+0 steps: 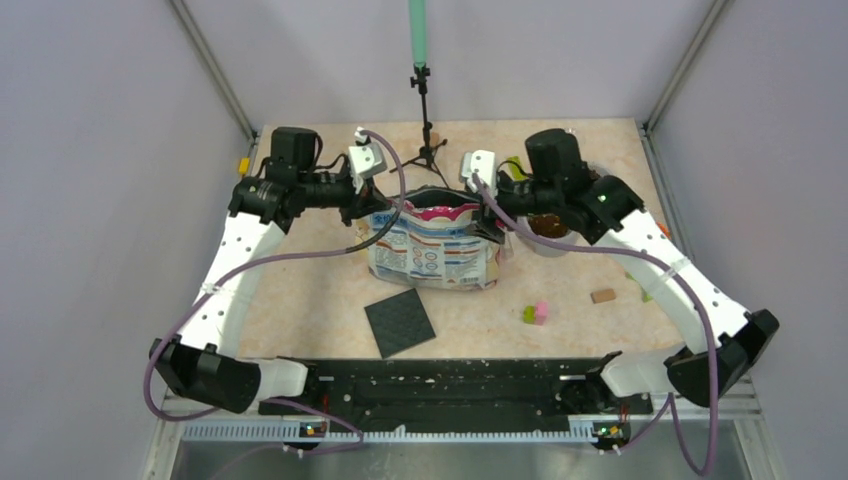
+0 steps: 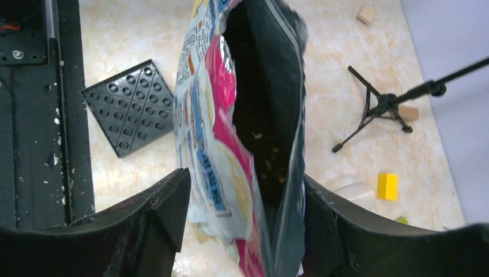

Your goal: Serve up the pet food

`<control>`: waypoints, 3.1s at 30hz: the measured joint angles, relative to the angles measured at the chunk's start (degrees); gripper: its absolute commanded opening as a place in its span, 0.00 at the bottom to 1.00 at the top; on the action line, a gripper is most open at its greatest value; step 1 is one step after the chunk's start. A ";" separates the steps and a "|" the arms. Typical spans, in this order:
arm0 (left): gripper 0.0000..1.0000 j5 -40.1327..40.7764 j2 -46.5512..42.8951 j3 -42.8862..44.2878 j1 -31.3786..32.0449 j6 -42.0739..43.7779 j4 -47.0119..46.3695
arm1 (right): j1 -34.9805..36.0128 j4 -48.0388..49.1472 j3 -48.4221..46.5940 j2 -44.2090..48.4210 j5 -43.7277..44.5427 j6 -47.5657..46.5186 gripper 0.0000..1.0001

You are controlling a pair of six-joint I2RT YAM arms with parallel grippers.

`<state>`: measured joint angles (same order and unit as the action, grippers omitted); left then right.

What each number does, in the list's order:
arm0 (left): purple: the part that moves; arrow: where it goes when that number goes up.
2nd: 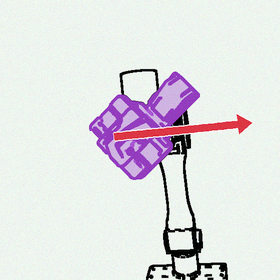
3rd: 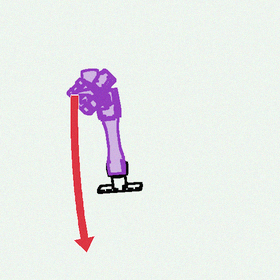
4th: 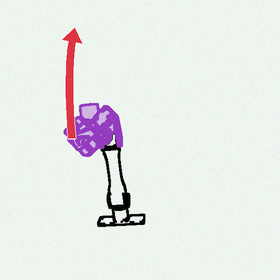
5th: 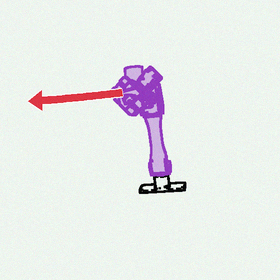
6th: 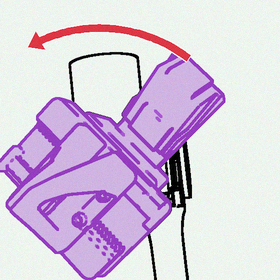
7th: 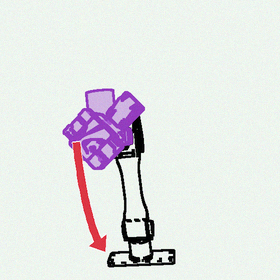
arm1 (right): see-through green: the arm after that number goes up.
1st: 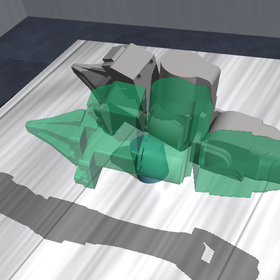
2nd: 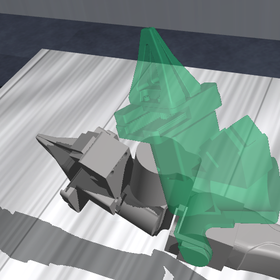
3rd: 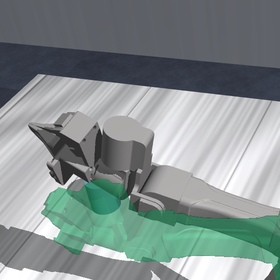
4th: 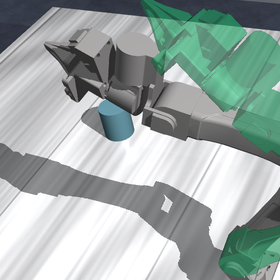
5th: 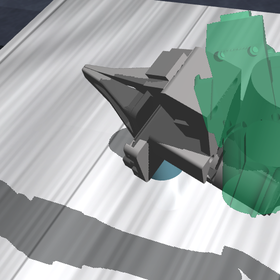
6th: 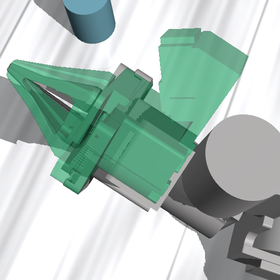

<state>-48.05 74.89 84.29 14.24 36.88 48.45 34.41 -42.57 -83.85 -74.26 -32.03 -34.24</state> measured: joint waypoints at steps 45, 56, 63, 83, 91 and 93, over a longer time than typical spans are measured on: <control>0.00 -0.74 0.61 -4.37 9.22 0.26 -8.98 | 3.65 -1.03 -4.15 -5.35 1.09 0.42 0.00; 0.58 -1.57 -2.10 -8.28 9.14 -5.03 -15.56 | 3.65 -0.61 -2.75 -4.15 1.07 0.42 0.00; 0.56 -3.87 -2.75 -11.43 10.91 -8.76 -20.39 | 3.67 -0.35 -2.27 -3.80 1.07 0.44 0.00; 0.77 -6.91 2.03 -7.52 13.14 -13.11 -23.26 | 3.39 -0.26 -2.05 -3.69 0.98 1.03 0.00; 0.04 -5.97 4.15 -7.34 13.46 -13.97 -23.19 | 3.28 -0.17 -2.05 -3.85 0.79 1.03 0.00; 0.00 -6.05 4.31 -7.34 13.46 -14.40 -23.39 | 3.28 0.02 -2.05 -3.89 0.81 1.01 0.00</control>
<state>-54.11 79.20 76.95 27.70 22.48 25.06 37.69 -42.54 -85.91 -78.15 -31.22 -33.23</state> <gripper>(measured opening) 0.201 0.015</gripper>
